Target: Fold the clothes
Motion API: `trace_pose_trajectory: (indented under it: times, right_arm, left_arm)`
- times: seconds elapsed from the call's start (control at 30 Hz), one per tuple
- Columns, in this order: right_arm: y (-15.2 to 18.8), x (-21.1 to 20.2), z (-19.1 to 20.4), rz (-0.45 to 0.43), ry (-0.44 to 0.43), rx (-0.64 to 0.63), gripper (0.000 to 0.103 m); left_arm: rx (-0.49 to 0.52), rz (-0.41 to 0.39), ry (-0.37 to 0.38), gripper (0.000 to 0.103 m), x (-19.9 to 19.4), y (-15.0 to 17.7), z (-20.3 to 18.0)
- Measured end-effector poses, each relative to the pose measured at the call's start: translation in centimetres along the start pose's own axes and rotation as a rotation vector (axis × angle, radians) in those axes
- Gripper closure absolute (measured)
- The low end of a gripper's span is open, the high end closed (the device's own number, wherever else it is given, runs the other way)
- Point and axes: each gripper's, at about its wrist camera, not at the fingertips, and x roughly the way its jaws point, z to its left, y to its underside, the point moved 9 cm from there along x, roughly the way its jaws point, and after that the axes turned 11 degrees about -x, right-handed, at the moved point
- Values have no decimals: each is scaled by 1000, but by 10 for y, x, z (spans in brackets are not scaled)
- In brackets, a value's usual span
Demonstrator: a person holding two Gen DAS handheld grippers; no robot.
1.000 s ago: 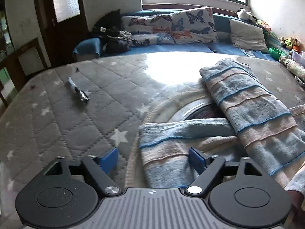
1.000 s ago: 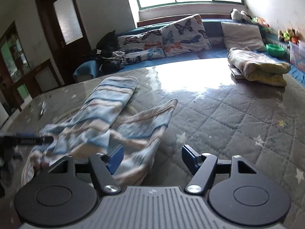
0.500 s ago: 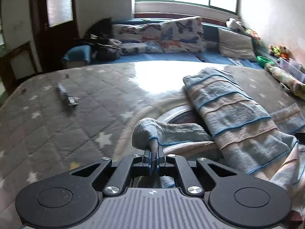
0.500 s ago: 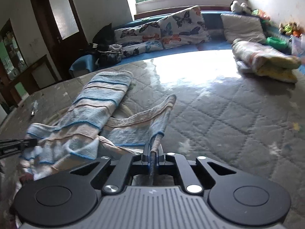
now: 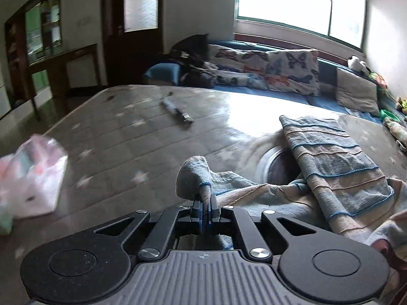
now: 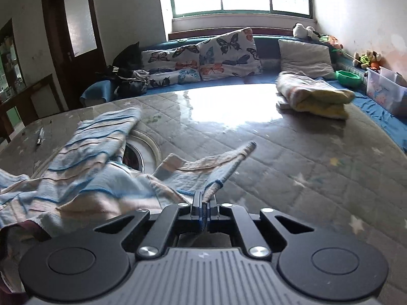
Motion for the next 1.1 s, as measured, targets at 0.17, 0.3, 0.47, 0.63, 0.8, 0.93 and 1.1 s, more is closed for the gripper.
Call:
trace_pose_trajectory:
  times: [0.17, 0.3, 0.47, 0.63, 0.8, 0.93, 1.1]
  right_arm:
    - [16, -23, -13, -16, 24, 23, 101]
    - [39, -45, -18, -17, 36, 36, 101]
    - [74, -62, -21, 31, 31, 75, 100]
    - [97, -77, -25, 69, 33, 82, 86]
    - [92, -87, -42, 65, 90, 71, 81]
    - [80, -91, -51, 42, 120, 45, 79]
    - [59, -76, -31, 23, 78, -32, 72]
  left_arm:
    - [-58, -16, -42, 99, -23, 5, 31]
    - [-107, -9, -77, 99, -39, 14, 56]
    - [-126, 17, -103, 98, -52, 33, 75]
    - [-117, 59, -110, 98, -57, 44, 86]
    - [-106, 64, -116, 90, -61, 43, 87]
    - [-96, 40, -137, 70, -65, 38, 91]
    - [-90, 3, -138, 66, -73, 28, 92]
